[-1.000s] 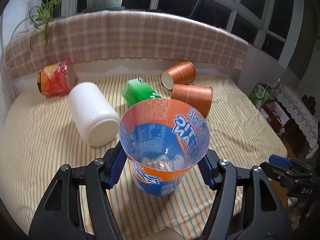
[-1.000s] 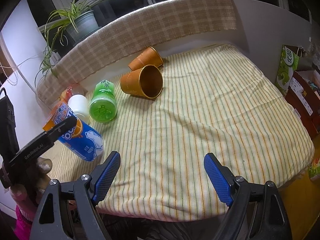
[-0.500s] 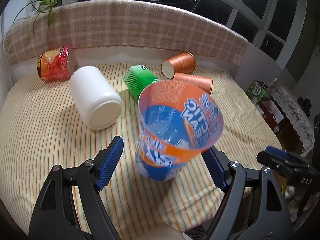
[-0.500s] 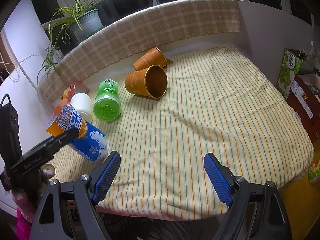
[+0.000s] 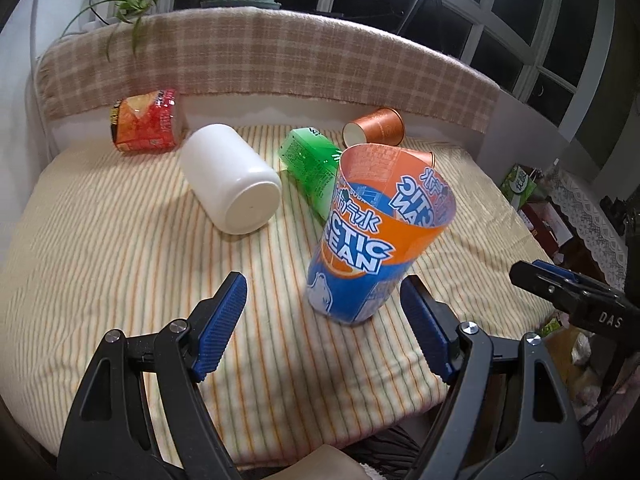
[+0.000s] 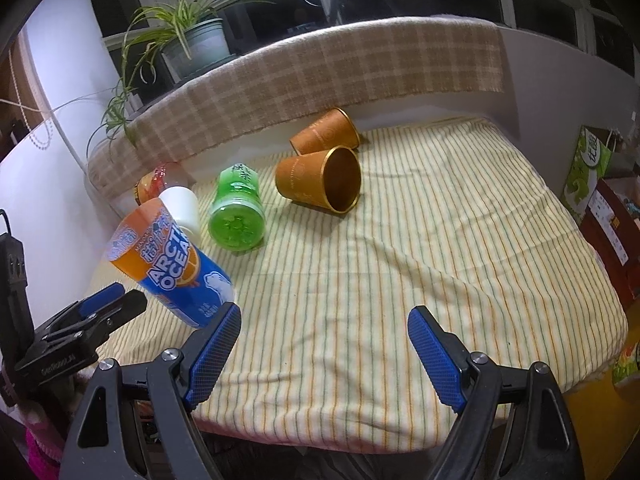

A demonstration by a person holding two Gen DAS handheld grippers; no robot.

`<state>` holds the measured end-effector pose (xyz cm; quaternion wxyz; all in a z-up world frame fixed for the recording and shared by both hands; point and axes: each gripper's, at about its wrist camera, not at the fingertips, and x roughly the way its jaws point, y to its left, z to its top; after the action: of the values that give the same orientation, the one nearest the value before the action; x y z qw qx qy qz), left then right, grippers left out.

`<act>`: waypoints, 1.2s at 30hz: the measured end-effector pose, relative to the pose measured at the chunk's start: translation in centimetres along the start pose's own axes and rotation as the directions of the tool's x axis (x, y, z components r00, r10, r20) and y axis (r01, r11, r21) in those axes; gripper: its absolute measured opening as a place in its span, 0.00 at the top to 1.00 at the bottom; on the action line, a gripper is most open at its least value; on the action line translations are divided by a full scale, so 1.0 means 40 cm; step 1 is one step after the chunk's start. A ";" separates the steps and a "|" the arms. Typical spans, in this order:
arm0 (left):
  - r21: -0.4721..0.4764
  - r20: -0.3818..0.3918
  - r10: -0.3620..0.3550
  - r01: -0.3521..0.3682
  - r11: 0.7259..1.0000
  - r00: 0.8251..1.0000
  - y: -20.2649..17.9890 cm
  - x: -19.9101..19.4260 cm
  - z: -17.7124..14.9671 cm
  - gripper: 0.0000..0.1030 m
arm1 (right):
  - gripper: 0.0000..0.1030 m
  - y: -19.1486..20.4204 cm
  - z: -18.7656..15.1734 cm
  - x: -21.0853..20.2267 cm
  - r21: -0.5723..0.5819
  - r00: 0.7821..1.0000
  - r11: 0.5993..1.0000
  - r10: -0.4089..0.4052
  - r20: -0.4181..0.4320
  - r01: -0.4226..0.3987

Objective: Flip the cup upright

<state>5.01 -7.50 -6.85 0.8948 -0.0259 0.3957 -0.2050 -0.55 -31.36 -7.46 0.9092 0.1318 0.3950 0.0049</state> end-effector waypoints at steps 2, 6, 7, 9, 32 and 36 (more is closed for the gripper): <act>-0.003 0.015 0.008 -0.008 1.000 1.000 0.003 -0.014 0.000 0.21 | 0.15 0.011 0.001 -0.005 -0.013 1.000 1.000 -0.002 0.011 0.002; -0.017 0.078 0.036 -0.035 0.999 0.996 0.008 -0.063 0.000 0.21 | 0.14 0.036 0.005 -0.019 -0.048 0.999 0.999 -0.011 0.043 0.013; -0.018 0.094 0.046 -0.045 0.999 0.994 0.008 -0.075 0.000 0.21 | 0.13 0.044 0.006 -0.023 -0.059 0.998 0.998 -0.013 0.055 0.016; -0.015 0.137 0.078 -0.077 0.997 0.988 0.004 -0.100 0.002 0.21 | 0.12 0.056 0.006 -0.030 -0.075 0.997 0.997 -0.017 0.073 0.023; -0.018 0.306 0.169 -0.172 0.985 0.937 -0.016 -0.200 0.013 0.01 | 0.00 0.117 0.007 -0.061 -0.154 0.985 0.987 -0.025 0.170 0.052; -0.015 0.312 0.173 -0.177 0.984 0.934 -0.022 -0.206 0.010 0.01 | 0.00 0.116 0.007 -0.059 -0.152 0.985 0.987 -0.026 0.168 0.052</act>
<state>0.04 -5.15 -0.64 0.9609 -0.0165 0.2485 -0.1207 -1.52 -27.23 -4.46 0.9463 0.0523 0.3188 0.0070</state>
